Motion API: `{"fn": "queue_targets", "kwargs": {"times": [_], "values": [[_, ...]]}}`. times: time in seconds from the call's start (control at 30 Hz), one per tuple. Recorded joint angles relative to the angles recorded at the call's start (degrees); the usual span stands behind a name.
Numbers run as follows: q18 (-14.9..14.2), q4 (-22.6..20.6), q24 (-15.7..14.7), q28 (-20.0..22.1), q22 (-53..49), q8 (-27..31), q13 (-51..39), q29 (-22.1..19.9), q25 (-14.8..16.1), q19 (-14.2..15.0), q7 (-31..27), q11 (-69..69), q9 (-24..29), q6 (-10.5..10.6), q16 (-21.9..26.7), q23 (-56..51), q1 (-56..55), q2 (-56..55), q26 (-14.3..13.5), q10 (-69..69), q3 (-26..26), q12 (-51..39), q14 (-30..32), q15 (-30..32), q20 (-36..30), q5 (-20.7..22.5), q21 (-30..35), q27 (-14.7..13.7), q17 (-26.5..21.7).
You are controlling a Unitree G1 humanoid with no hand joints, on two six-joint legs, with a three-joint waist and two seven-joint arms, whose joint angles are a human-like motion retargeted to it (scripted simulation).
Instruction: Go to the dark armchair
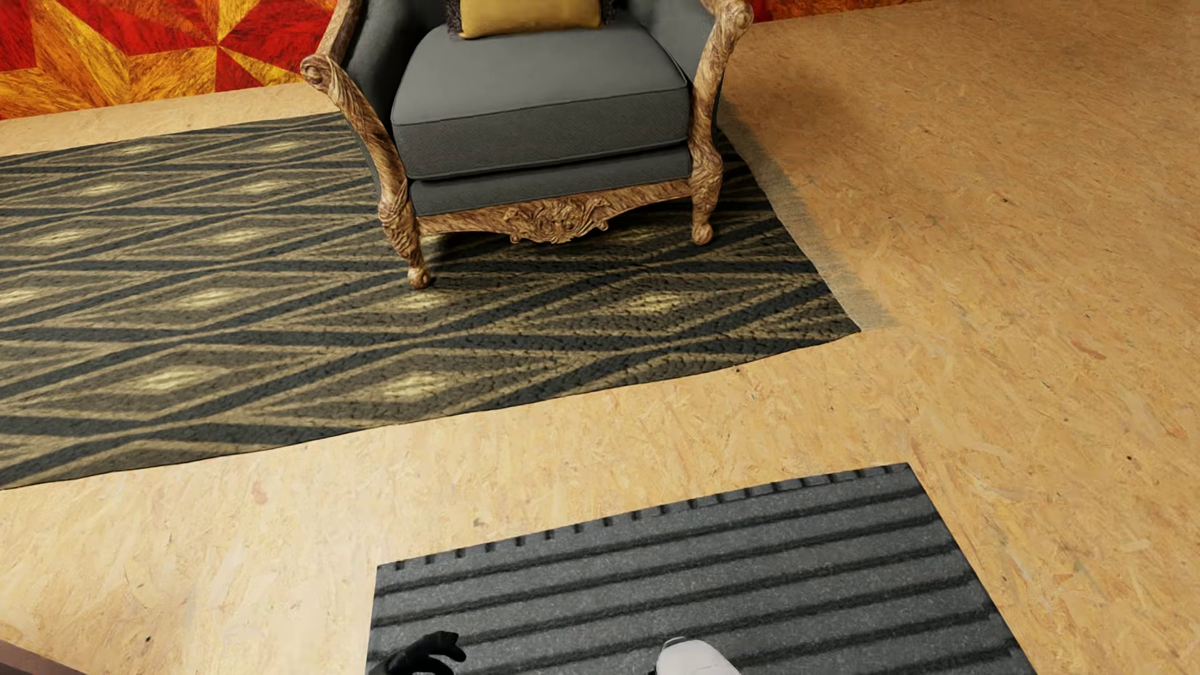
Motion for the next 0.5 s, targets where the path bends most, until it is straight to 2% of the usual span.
{"fn": "queue_targets", "kwargs": {"times": [0.03, 0.07, 0.1, 0.13, 0.17, 0.2, 0.23, 0.27, 0.3, 0.33, 0.37, 0.4, 0.43, 0.47, 0.5], "values": [[0.0, 2.6, 0.0, 0.0, 1.8, 0.0, -0.2, 0.0, 0.0, 0.0, 0.0, 4.7, 0.4, 1.9, -1.8, 1.5, -2.1, 1.7, 0.0, 10.3, -0.3, 1.9, 11.7, -2.0, 0.6, 2.9, -0.2, 0.0, 0.1], [0.0, 2.3, 0.0, 0.0, 2.7, 0.0, -1.0, 0.0, 0.0, 0.0, 0.0, 5.4, 0.3, 1.7, -2.5, 1.9, -8.9, 3.9, 0.0, 25.1, 1.1, 3.5, 21.0, -5.1, -0.3, 4.8, -1.2, 0.0, 0.5], [0.0, 3.3, 0.0, 0.0, 4.0, 0.0, -1.2, 0.0, 0.0, 0.0, 0.0, 4.8, 1.5, 2.0, -3.3, 0.6, -15.7, 7.9, 0.0, 39.9, 2.3, 4.1, 21.1, -8.0, -1.9, 7.1, -2.8, 0.0, 0.9], [0.0, 3.1, 0.0, 0.0, 4.9, 0.0, -2.1, 0.0, 0.0, 0.0, 0.0, 2.8, 2.6, 1.2, -3.3, -1.2, -22.5, 13.4, 0.0, 48.0, 4.5, 4.2, 17.5, -9.3, -5.9, 6.5, -2.3, 0.0, 0.8], [0.0, 1.5, 0.0, 0.0, 6.3, 0.0, -2.6, 0.0, 0.0, 0.0, 0.0, 0.5, 2.7, -0.6, -4.4, -3.6, -28.5, 18.1, 0.0, 48.5, 8.0, 5.7, 16.8, -9.9, -6.0, 5.3, -2.5, 0.0, 0.9], [0.0, 1.1, 0.0, 0.0, 3.1, 0.0, -3.8, 0.0, 0.0, 0.0, 0.0, -1.9, 3.2, -2.1, -3.1, -6.1, -33.5, 21.9, 0.0, 42.5, 12.0, 8.3, 18.8, -10.7, -7.3, 5.0, -2.0, 0.0, 0.7], [0.0, 0.3, 0.0, 0.0, 8.3, 0.0, -4.9, 0.0, 0.0, 0.0, 0.0, -3.9, 3.7, -2.7, -4.0, -8.2, -36.5, 26.7, 0.0, 30.7, 14.9, 8.7, 23.8, -11.5, -10.3, 3.8, -1.9, 0.0, 0.0], [0.0, 0.3, 0.0, 0.0, 9.8, 0.0, -5.5, 0.0, 0.0, 0.0, 0.0, -6.3, 3.0, -3.1, -4.6, -10.8, -39.8, 30.1, 0.0, 17.3, 17.6, 10.4, 26.3, -12.6, -8.0, 3.8, -3.3, 0.0, -0.2], [0.0, -0.3, 0.0, 0.0, 11.3, 0.0, -5.9, 0.0, 0.0, 0.0, 0.0, -8.6, 2.4, -3.2, -4.6, -13.0, -40.5, 34.8, 0.0, 3.3, 19.2, 11.8, 20.4, -14.4, -7.8, 3.6, -4.3, 0.0, -0.6], [0.0, -0.8, 0.0, 0.0, 11.5, 0.0, -6.6, 0.0, 0.0, 0.0, 0.0, -10.3, 1.4, -2.5, -4.2, -15.1, -40.3, 38.3, 0.0, -4.0, 20.0, 12.8, 0.2, -16.8, -9.4, 4.7, -6.3, 0.0, -1.3], [0.0, -0.3, 0.0, 0.0, 11.5, 0.0, -6.9, 0.0, 0.0, 0.0, 0.0, -10.4, 0.0, -2.2, -3.6, -16.6, -41.6, 40.3, 0.0, -24.4, 20.6, 14.1, 16.4, -20.1, -10.7, 5.1, -8.0, 0.0, -2.2], [0.0, -0.3, 0.0, 0.0, 12.1, 0.0, -7.2, 0.0, 0.0, 0.0, 0.0, -10.2, -0.5, -1.7, -3.3, -16.6, -42.7, 42.0, 0.0, -26.1, 21.3, 15.2, 18.6, -22.2, -12.0, 5.9, -9.5, 0.0, -2.5], [0.0, -1.3, 0.0, 0.0, 12.9, 0.0, -6.7, 0.0, 0.0, 0.0, 0.0, -8.5, 0.0, -2.5, -3.1, -16.0, -44.6, 43.7, 0.0, -5.5, 22.2, 15.8, -1.1, -22.5, -12.9, 5.6, -11.5, 0.0, -2.2], [0.0, -3.3, 0.0, 0.0, 13.4, 0.0, -5.8, 0.0, 0.0, 0.0, 0.0, -4.6, 0.0, -3.4, -2.9, -14.5, -44.8, 44.6, 0.0, -3.5, 22.5, 16.4, 5.5, -20.1, -13.0, 5.0, -13.4, 0.0, -1.6], [0.0, -6.4, 0.0, 0.0, 14.1, 0.0, -5.1, 0.0, 0.0, 0.0, 0.0, 5.1, -0.2, -5.9, -2.7, -12.7, -44.8, 41.6, 0.0, -3.4, 22.2, 16.9, 15.2, -11.9, -12.2, 2.0, -14.0, 0.0, -0.6]]}}
